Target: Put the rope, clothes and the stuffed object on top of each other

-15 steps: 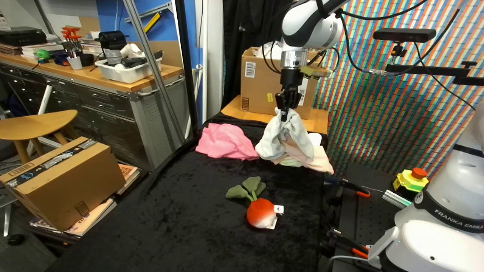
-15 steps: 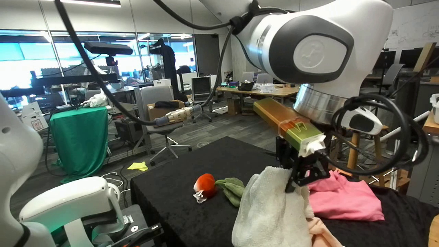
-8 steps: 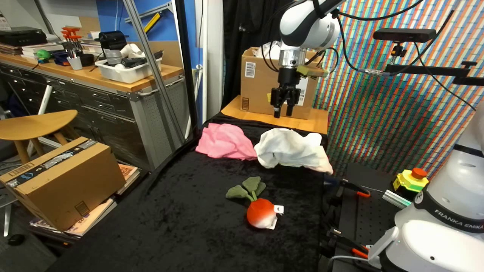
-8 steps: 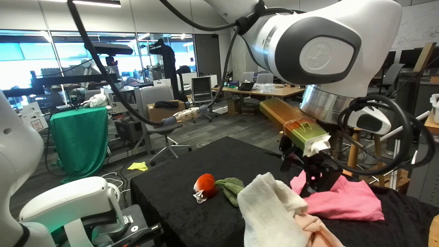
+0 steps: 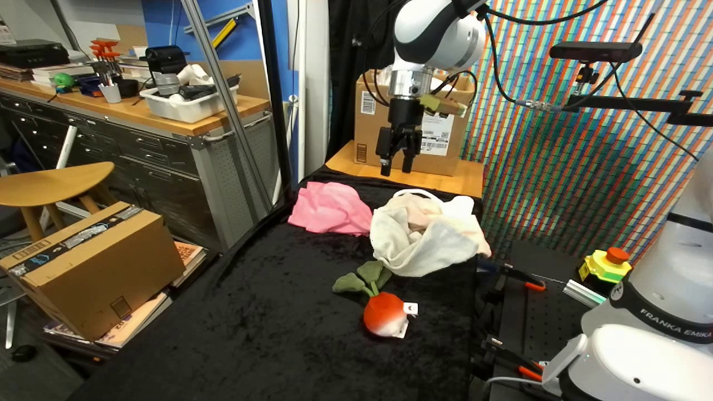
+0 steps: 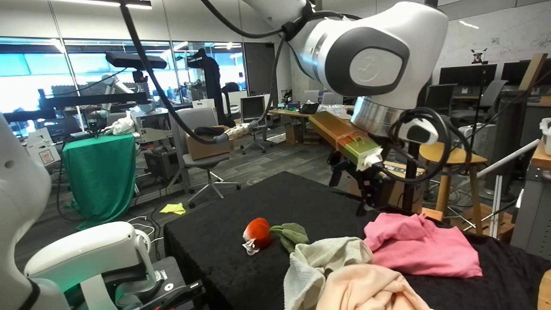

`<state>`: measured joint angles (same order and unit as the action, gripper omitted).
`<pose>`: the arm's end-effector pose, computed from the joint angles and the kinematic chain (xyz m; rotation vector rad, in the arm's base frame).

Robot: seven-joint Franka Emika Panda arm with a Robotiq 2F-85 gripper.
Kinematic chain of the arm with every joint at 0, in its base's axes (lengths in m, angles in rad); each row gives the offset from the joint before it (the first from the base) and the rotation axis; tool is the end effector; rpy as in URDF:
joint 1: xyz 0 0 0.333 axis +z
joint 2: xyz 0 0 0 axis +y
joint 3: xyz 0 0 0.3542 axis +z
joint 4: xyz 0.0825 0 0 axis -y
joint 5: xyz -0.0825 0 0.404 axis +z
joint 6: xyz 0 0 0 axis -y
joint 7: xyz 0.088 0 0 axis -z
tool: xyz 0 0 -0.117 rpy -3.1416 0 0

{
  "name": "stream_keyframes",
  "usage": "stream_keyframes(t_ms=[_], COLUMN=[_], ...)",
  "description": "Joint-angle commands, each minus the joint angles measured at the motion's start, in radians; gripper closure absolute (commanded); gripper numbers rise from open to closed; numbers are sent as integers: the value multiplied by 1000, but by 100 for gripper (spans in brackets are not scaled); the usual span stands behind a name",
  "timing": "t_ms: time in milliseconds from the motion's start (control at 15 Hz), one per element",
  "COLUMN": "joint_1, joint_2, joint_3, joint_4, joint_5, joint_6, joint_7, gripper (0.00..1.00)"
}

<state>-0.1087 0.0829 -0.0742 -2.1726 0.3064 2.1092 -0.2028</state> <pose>0.5422 -0.0830 0.3610 -2.8618 0.2258 0.1368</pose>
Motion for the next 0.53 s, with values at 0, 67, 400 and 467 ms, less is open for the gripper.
stream_keyframes(t_ms=[0, 67, 400, 467], joint_1=[45, 58, 115, 127], joint_2=[1, 6, 4, -1], joint_3=[51, 66, 125, 135], joint_4=[-12, -23, -65, -77], joint_5=[11, 1, -16, -18], joint_6=[-52, -66, -117, -110], joint_7=[-79, -95, -152, -156], gripper=[0, 0, 0, 0])
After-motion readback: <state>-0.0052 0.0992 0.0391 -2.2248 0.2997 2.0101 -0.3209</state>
